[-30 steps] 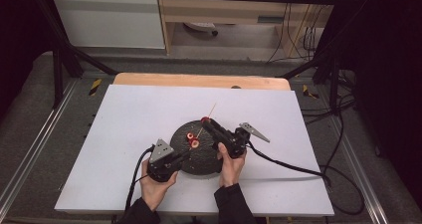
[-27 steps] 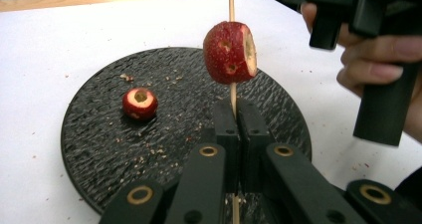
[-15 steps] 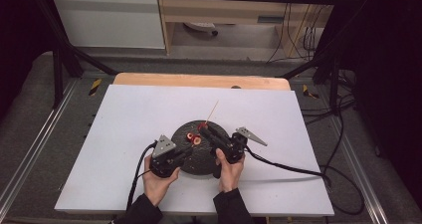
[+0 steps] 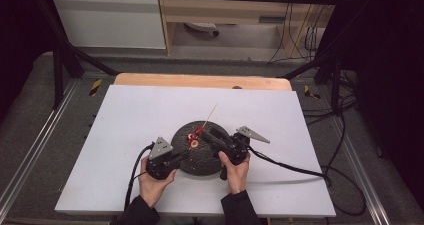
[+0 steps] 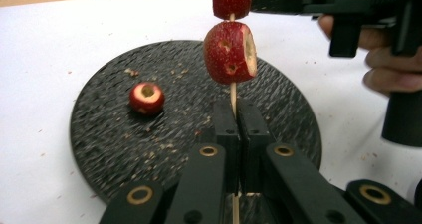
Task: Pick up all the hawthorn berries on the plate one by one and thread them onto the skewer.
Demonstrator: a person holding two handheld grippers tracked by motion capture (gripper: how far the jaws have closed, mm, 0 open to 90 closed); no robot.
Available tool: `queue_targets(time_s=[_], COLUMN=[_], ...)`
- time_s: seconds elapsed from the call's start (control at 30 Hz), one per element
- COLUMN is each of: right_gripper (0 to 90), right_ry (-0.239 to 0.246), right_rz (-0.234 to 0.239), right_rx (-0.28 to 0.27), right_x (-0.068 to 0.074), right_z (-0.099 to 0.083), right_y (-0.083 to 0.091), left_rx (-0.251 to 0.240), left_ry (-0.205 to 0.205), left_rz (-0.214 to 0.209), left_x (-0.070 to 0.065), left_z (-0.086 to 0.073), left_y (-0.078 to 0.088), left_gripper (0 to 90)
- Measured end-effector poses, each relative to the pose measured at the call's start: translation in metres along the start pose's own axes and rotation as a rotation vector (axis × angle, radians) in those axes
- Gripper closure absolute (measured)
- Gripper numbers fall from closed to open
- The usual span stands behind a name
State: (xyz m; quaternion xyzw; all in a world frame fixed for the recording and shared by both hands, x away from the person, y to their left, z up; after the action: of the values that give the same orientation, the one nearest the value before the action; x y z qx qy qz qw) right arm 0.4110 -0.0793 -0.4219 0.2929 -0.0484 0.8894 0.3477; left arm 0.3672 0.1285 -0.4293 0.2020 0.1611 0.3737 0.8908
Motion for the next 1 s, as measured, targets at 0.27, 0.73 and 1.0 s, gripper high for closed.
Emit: queue_targets(time_s=[0.27,0.73,1.0], right_gripper=[16.5,3.2,2.2], right_ry=[0.101,0.274,0.316], right_rz=[-0.023,-0.092,-0.128], right_rx=[0.153,0.404,0.477], right_x=[-0.008,-0.018,-0.022], right_z=[-0.001,-0.009,-0.007], right_y=[0.009,0.019,0.020], left_rx=[0.043,0.115,0.116], left_ry=[-0.039,-0.056,-0.033], left_rz=[0.011,0.023,0.027], left_x=[0.012,0.042,0.059], left_z=[-0.010,-0.040,-0.050], left_y=[0.016,0.053,0.068], left_gripper=[88.3,88.2,88.2])
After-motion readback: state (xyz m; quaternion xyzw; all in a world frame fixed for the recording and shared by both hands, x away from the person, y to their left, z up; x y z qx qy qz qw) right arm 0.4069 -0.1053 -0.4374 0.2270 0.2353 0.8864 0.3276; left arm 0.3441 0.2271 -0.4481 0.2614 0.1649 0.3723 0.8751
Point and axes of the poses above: each handheld gripper's, and its own axes: y roughly backward along the jaws, z roughly out of its top, x roughly to its left, the point moved 3 cm from there along -y, roughly forward along the jaws, and after that the axes turned 1 degree about x, right-handed, at the moved point
